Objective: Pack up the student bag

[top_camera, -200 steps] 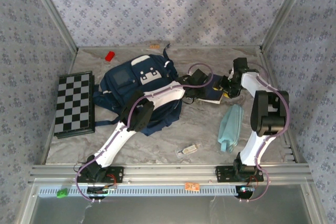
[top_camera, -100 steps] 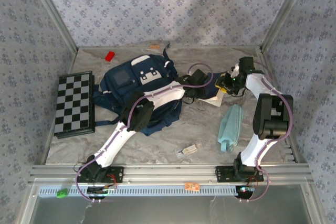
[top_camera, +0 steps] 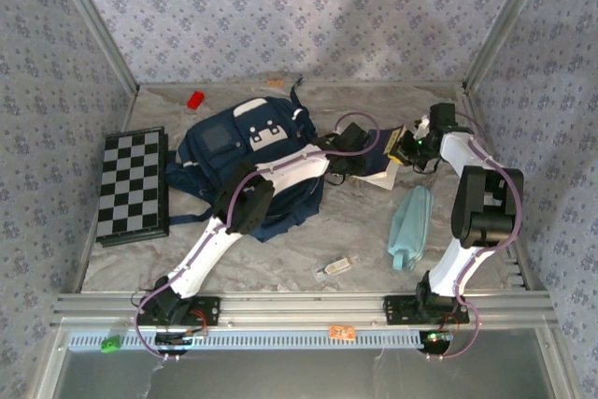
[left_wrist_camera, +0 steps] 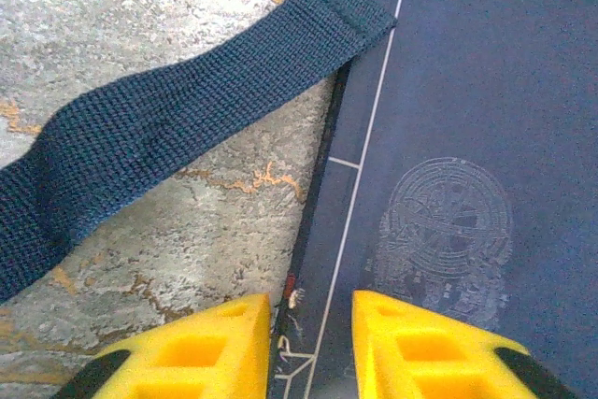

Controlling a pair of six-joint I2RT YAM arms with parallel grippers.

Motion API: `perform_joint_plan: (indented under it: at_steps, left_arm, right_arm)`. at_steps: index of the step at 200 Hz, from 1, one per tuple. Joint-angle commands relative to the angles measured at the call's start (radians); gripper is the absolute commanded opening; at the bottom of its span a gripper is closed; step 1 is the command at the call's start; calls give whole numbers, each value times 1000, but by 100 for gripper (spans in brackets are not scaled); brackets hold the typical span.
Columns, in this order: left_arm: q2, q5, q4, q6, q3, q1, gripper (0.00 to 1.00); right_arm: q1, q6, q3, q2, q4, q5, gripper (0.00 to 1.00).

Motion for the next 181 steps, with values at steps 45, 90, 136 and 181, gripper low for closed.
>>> perform_joint_plan:
  at_steps: [45,90,136,181]
  left_arm:
    - [-359,90,82,8,-226,103,53]
    - [-688,239,251,-43,-565,207,71]
    - [-919,452,487,-146,-895,330,86]
    - [-1031,562,658,-175,-1082,383,87]
  right_arm:
    - [-2,14,25,-167,-13,-101,0]
    - [34,44,28,-279,-17,-172,0]
    - [163,96,29,-343,18,-276,0]
    - [307,264,-7,-371,227,-339,0]
